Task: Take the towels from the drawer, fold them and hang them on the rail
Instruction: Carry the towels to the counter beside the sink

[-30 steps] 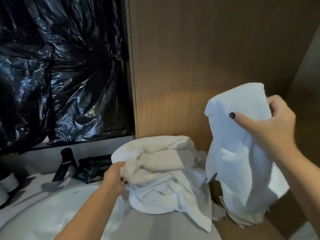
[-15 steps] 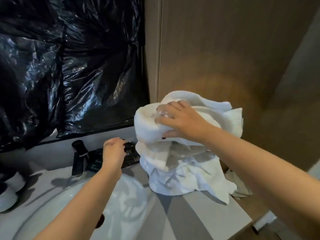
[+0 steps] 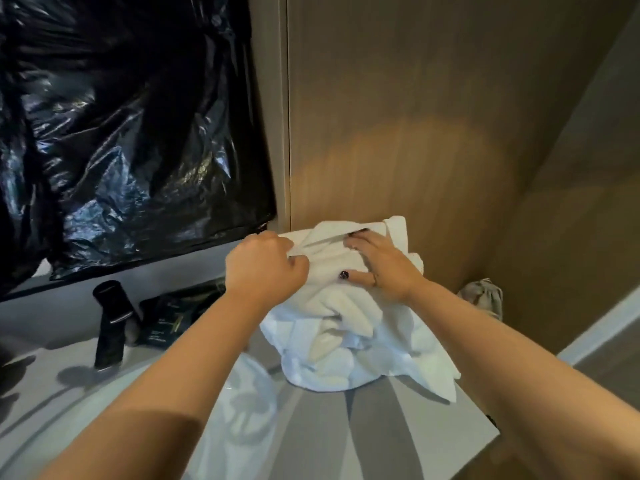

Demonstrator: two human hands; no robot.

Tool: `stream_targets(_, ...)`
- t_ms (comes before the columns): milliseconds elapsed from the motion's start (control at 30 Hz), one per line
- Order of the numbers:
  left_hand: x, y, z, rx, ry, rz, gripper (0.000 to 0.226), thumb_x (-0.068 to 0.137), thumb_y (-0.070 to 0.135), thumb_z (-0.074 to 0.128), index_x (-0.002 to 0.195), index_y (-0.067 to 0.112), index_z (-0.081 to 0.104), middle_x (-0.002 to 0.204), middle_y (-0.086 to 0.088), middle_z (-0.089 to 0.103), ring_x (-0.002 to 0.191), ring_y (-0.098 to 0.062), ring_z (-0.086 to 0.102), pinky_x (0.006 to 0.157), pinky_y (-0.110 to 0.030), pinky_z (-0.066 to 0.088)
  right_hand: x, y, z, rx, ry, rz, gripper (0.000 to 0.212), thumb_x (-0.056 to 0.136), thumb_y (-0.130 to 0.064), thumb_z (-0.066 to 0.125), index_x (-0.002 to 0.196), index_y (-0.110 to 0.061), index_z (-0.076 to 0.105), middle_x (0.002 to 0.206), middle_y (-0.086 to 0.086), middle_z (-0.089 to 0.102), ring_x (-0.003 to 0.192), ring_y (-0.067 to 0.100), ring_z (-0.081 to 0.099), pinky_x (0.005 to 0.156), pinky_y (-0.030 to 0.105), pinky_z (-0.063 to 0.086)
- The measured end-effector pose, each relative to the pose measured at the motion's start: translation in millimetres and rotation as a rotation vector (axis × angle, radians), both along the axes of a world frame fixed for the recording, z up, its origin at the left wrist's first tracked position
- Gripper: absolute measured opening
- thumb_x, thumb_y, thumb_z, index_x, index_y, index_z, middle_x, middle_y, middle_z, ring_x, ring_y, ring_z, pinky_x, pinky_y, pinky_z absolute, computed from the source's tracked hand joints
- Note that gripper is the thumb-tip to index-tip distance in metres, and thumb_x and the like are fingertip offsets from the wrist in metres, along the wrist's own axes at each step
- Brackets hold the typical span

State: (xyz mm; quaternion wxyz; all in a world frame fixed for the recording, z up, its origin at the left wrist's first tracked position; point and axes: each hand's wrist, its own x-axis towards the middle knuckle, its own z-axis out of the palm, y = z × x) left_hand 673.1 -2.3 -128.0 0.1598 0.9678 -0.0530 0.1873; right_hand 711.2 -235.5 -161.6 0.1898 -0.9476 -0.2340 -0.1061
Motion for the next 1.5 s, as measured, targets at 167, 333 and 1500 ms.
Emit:
stream_targets(167, 7.4, -5.0, -51.2, -0.021, 0.056, 0.076, 0.042, 0.074, 0.036, 0.038, 0.082, 0.013, 0.073, 0.08, -0.004, 0.066, 0.072, -0.027, 0.057, 0.059, -0.03, 0.047, 5.5, 9.3, -62.4, 0.091, -0.076, -0.041, 0.079, 0.083, -0.075, 0.042, 0.135, -0.016, 0.049, 0.131, 0.006, 0.046, 0.121, 0.025, 0.044, 0.097, 0.04, 0.041)
stream_targets(333, 0.5, -11.1, -87.3, 0.017, -0.018, 0.073, 0.042, 0.074, 0.032, 0.035, 0.086, 0.007, 0.068, 0.081, -0.011, 0.059, 0.073, -0.031, 0.051, 0.065, -0.04, 0.044, 14.4, 6.4, -84.8, 0.027, -0.026, -0.064, 0.103, 0.073, -0.092, 0.021, 0.142, -0.017, 0.04, 0.144, 0.009, 0.035, 0.133, 0.029, 0.033, 0.103, 0.044, 0.032)
stream_targets(1500, -29.2, -70.4, 36.3, -0.544, -0.006, -0.248, 0.018, 0.099, 0.016, 0.052, 0.088, 0.026, 0.063, 0.081, 0.013, 0.065, 0.075, 0.0, 0.058, 0.061, -0.009, 0.041, -74.8, -61.3, 67.6, 0.308, 0.093, -0.077, 0.075, 0.086, -0.037, 0.071, 0.147, -0.023, 0.03, 0.15, -0.003, 0.029, 0.128, 0.015, 0.042, 0.104, 0.035, 0.043)
